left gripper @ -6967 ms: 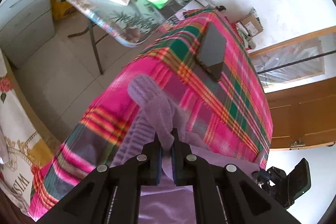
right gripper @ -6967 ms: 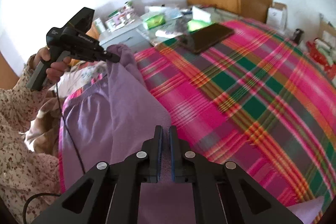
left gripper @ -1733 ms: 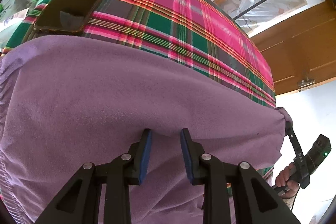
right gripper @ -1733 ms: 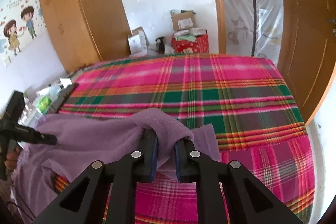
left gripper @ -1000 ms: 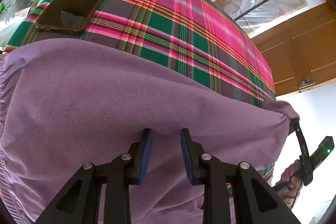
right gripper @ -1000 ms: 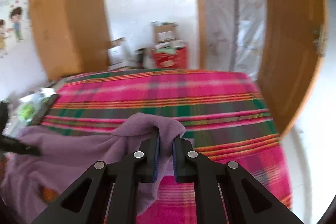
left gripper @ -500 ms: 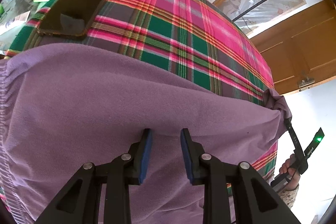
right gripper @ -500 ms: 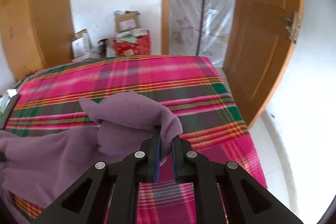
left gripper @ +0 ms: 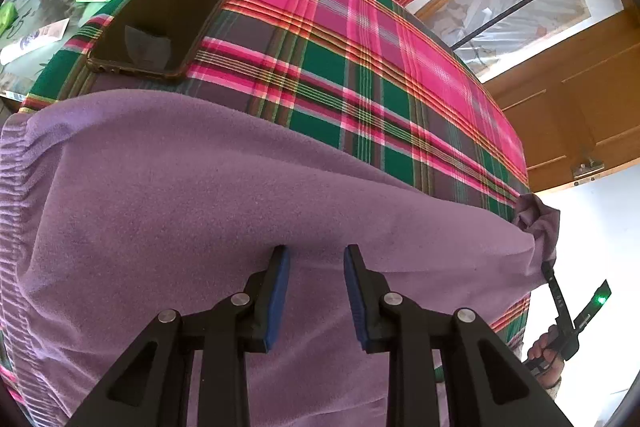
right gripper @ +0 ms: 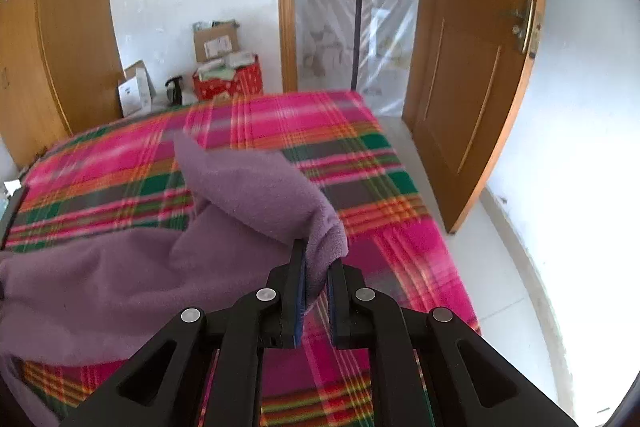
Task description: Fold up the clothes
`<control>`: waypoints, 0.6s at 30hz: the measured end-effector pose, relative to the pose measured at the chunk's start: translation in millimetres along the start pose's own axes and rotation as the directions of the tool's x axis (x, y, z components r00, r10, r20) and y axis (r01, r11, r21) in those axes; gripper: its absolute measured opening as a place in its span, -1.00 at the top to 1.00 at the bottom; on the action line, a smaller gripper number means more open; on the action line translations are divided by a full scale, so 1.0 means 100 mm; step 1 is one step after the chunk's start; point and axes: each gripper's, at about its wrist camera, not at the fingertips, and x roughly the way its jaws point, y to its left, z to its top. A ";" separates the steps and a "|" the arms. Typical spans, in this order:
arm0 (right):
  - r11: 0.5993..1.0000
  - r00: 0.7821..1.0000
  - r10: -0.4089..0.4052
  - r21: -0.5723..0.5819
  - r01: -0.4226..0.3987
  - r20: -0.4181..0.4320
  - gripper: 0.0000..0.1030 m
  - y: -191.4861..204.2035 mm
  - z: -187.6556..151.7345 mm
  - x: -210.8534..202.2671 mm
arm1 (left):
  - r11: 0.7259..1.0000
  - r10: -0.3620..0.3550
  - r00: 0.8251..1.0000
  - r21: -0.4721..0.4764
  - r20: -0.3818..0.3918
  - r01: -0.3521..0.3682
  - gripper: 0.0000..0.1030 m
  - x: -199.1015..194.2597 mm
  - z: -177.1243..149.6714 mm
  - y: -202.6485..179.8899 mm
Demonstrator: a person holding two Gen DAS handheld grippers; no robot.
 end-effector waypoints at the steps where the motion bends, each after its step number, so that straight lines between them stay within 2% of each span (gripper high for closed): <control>1: 1.000 1.000 0.007 0.005 -0.007 -0.015 0.83 -0.02 -0.03 0.02 | 1.000 0.002 1.000 0.000 0.003 -0.002 0.44 -0.01 -0.01 0.00; 7: 0.999 0.996 0.042 0.019 -0.041 -0.073 0.83 -0.10 -0.22 0.03 | 0.999 0.013 1.000 0.049 0.029 -0.014 0.44 -0.04 -0.04 -0.17; 12: 0.998 0.992 0.062 -0.004 -0.063 -0.110 0.83 -0.15 -0.29 -0.02 | 0.997 0.006 1.000 0.080 0.018 -0.008 0.44 0.02 -0.03 -0.32; 16: 0.995 0.988 0.098 -0.023 -0.101 -0.118 0.71 -0.17 -0.24 -0.10 | 0.995 0.013 1.000 0.095 0.002 -0.013 0.44 0.10 -0.01 -0.39; 18: 0.989 0.983 0.145 -0.007 -0.147 -0.108 0.66 -0.22 -0.21 -0.18 | 0.995 0.021 1.000 0.102 -0.005 -0.021 0.44 0.14 0.01 -0.42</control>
